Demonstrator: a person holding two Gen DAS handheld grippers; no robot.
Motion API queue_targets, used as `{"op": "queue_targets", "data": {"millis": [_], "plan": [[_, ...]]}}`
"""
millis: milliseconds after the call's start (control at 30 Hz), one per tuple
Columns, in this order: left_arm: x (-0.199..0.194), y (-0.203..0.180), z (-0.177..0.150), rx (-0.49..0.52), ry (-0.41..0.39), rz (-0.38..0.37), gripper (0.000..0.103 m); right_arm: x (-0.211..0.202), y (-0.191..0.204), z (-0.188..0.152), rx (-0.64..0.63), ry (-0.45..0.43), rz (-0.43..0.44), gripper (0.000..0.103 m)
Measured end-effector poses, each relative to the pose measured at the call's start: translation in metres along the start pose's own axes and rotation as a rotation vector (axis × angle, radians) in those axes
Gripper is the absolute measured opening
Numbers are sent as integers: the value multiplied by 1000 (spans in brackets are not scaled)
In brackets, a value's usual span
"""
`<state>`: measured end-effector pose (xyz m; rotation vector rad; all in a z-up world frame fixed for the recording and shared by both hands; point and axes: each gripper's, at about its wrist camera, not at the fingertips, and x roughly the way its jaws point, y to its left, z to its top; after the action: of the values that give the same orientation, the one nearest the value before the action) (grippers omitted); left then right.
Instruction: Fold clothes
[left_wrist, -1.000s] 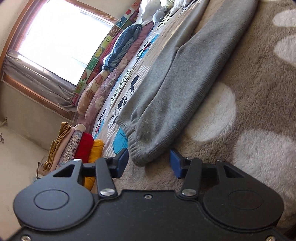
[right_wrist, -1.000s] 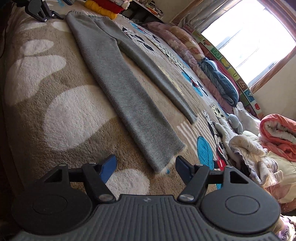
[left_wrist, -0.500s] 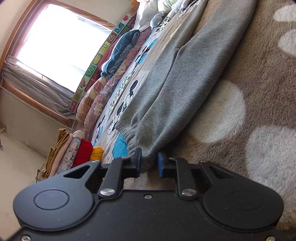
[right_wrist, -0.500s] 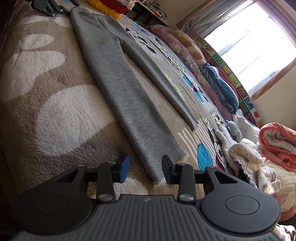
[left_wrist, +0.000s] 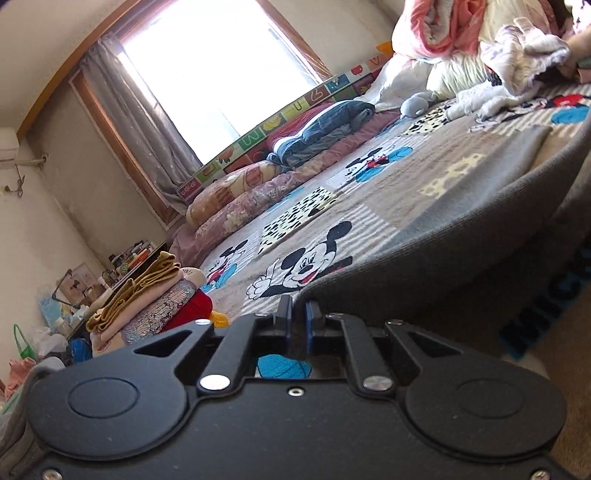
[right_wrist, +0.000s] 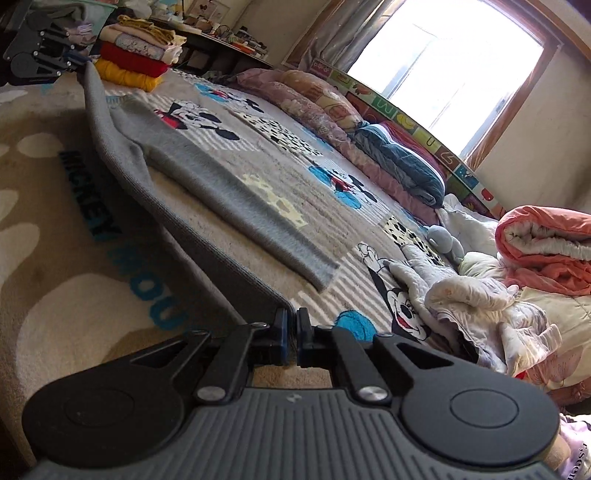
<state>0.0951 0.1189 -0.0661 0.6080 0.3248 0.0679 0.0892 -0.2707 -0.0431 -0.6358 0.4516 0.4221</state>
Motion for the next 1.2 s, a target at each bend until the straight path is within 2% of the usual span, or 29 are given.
{"op": "queue_targets", "data": {"millis": [133, 367, 833, 1200], "plan": [[18, 9, 16, -60, 28, -4, 6, 19, -31, 22, 40, 10, 14, 5], [57, 18, 22, -129, 95, -32, 6, 67, -74, 60, 111, 66, 70, 5], [122, 32, 11, -276, 218, -109, 6, 170, -100, 93, 132, 225, 174, 5], [139, 31, 4, -318, 259, -105, 6, 227, -105, 96, 199, 333, 233, 5]]}}
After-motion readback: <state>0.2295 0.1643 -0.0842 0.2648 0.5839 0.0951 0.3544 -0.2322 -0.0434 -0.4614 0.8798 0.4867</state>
